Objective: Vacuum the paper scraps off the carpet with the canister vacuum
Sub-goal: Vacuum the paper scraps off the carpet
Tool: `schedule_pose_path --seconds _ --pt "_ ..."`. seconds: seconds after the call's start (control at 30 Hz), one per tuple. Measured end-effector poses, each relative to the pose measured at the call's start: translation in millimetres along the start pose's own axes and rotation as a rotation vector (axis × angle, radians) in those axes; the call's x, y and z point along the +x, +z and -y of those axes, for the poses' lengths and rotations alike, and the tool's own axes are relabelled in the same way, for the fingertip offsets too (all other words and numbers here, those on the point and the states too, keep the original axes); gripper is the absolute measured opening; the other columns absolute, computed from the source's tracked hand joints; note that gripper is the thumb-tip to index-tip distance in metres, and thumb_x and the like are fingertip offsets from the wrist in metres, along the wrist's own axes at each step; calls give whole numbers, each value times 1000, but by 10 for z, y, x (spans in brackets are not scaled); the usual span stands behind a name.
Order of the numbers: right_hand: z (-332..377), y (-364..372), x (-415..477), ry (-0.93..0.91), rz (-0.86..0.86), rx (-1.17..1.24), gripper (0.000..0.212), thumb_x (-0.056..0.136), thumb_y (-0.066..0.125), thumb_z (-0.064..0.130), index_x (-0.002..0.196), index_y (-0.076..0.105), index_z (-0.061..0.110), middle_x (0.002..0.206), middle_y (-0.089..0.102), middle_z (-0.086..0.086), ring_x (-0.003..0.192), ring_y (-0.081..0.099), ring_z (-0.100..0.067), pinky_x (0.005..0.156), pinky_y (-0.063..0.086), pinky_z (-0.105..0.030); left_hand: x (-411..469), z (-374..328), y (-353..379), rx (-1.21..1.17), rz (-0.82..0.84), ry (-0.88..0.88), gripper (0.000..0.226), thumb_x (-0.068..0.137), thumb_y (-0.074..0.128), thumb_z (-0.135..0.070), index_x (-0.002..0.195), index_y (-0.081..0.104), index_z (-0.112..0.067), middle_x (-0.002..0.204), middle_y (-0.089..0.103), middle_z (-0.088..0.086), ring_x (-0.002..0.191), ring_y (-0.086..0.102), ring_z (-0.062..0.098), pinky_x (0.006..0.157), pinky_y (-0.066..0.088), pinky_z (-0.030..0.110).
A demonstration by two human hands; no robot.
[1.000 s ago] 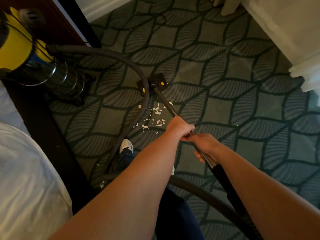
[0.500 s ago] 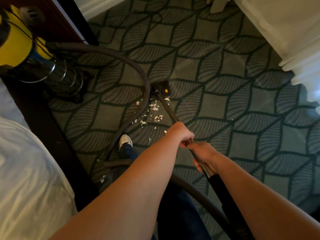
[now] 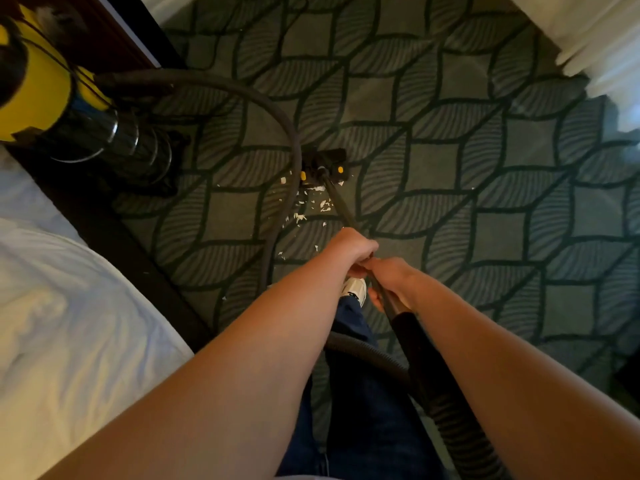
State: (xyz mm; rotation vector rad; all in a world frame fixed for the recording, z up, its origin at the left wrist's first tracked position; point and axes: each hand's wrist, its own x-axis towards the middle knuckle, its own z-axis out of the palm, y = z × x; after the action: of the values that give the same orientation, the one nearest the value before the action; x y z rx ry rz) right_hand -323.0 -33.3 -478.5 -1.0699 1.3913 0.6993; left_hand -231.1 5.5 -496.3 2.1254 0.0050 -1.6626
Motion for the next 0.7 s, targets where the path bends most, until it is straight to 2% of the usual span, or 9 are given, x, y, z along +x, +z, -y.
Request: schedule_pose_path --seconds 0.1,0.23,0.33,0.47,0.63,0.7 --pt "-36 269 -106 -2 36 73 33 104 44 37 92 53 7 51 46 -5 42 43 -14 37 39 -19 -107 200 -166 -27 46 -24 9 86 66 -16 87 60 -8 81 66 12 77 72 28 77 61 38" --pt "-204 560 -166 0 26 94 33 105 40 36 97 53 6 46 47 -6 42 45 -16 40 40 -23 -232 486 -235 8 72 -27 12 85 68 -12 95 61 -7 82 67 11 73 71 22 65 61 29" --pt "-391 724 -212 1 43 117 33 105 41 36 104 53 5 43 48 -6 38 45 -16 38 40 -23 -295 687 -205 59 63 -13 19 84 66 -12 102 65 -4 83 69 12 75 73 23 67 62 30" --pt "-607 813 -283 -11 41 90 36 104 42 38 110 54 4 51 50 -9 42 47 -18 42 42 -28 -400 888 -121 65 55 11 23 83 67 -12 103 65 -2 88 70 13 73 72 22 58 61 28" --pt "-798 763 -379 -22 28 19 34 105 41 36 112 52 4 52 52 -10 43 48 -19 41 42 -26 -536 1014 39 26 44 15 20 80 69 -12 97 65 -2 87 69 14 75 73 25 62 62 31" --pt "-886 725 -408 -28 34 15 34 105 41 36 109 52 4 45 52 -8 40 48 -18 39 42 -24 -596 1042 134 15 41 10 18 79 68 -11 94 64 -1 86 69 15 78 73 28 66 63 35"
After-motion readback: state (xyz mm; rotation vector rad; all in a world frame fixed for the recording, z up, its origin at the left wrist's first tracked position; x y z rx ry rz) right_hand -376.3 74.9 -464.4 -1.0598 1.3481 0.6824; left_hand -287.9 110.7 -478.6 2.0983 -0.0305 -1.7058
